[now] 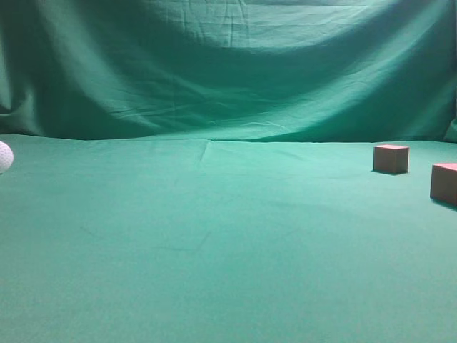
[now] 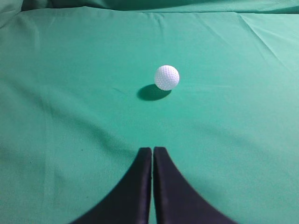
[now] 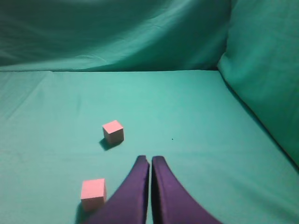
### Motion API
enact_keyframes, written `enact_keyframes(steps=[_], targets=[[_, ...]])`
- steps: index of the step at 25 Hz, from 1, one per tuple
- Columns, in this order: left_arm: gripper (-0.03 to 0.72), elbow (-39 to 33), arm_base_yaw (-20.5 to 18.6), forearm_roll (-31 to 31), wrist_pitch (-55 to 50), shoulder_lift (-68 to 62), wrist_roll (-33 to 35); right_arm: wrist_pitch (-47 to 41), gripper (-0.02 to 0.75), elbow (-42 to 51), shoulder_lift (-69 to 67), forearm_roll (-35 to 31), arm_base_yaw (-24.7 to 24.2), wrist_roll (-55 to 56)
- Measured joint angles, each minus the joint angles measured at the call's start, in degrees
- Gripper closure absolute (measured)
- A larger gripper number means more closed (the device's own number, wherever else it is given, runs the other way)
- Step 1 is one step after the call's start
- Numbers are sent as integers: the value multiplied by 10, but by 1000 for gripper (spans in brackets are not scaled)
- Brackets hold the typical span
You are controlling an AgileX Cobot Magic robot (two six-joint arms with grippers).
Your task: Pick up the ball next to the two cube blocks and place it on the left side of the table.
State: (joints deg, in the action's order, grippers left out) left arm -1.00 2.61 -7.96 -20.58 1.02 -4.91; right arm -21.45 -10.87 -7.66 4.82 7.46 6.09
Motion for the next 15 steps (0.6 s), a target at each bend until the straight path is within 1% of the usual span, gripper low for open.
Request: enact_keyframes(steps=[3,8,15], targets=[[688,0,0,0,0,0,0,22,738,61,32,0,-21,0],[688,0,0,0,0,0,0,26,738,119,64,-1,-25,0],[688,0,0,0,0,0,0,12,738,125,82,-1,-25,1]])
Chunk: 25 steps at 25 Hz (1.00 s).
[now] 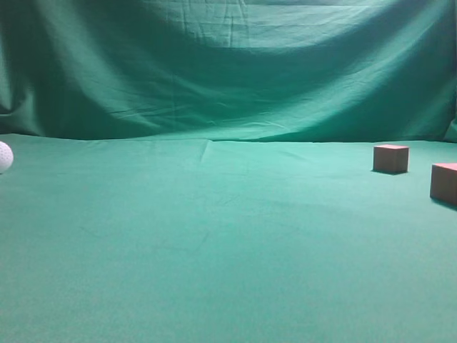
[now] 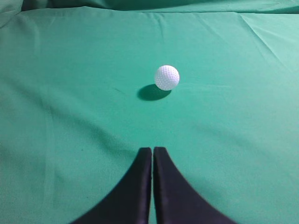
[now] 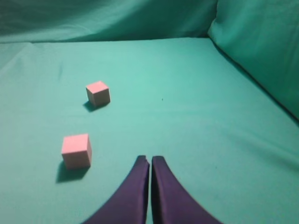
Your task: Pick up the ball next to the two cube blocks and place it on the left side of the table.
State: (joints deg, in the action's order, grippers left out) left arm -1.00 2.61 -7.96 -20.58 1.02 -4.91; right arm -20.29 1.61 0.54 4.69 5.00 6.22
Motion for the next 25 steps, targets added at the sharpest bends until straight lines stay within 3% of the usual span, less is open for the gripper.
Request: enact_keyframes(steps=[14,15,16,25], targets=[[688,0,0,0,0,0,0,-24,738,-1,0,-14,0,-67],[688,0,0,0,0,0,0,-24,738,-16,0,-47,0,-67],[688,0,0,0,0,0,0,-24,738,-1,0,-14,0,-67],[688,0,0,0,0,0,0,-24,738,-1,0,-14,0,-70]])
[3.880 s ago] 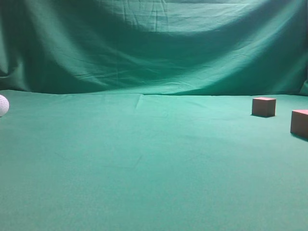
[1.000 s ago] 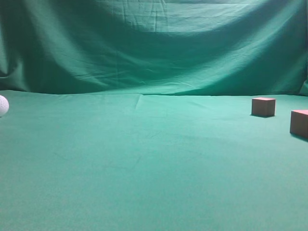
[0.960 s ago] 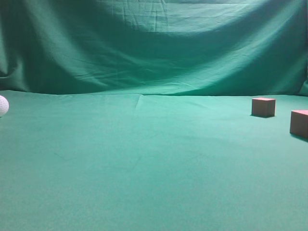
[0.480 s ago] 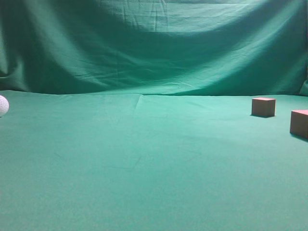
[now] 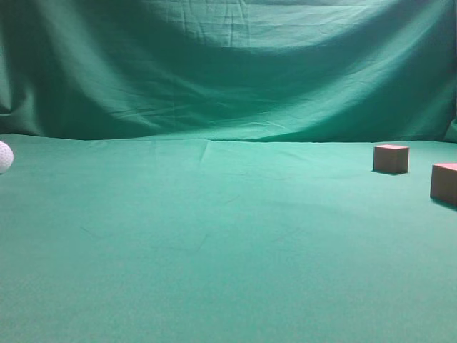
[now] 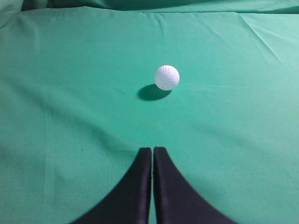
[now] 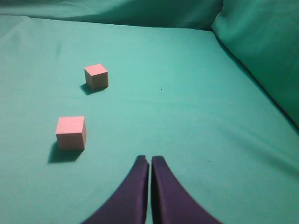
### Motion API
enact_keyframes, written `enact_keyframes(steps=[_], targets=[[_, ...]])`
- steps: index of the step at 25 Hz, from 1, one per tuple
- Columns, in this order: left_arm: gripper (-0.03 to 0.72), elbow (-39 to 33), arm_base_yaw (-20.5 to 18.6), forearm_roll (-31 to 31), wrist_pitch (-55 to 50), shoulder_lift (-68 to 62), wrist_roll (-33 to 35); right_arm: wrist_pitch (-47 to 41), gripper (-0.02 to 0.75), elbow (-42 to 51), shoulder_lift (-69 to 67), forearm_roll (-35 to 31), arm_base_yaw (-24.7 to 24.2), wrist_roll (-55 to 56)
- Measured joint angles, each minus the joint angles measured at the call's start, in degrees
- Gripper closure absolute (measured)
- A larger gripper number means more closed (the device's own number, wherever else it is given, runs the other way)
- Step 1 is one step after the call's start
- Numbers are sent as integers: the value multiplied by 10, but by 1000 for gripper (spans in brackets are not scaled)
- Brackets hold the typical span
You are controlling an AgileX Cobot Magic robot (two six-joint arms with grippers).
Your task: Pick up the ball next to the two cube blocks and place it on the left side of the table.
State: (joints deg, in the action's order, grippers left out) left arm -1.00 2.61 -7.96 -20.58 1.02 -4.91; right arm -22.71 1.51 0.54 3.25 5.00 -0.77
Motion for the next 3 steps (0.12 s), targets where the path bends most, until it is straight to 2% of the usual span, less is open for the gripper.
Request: enact_keyframes(steps=[3], targets=[[688,0,0,0,0,0,0,0,738,0,0,0,0,-1]])
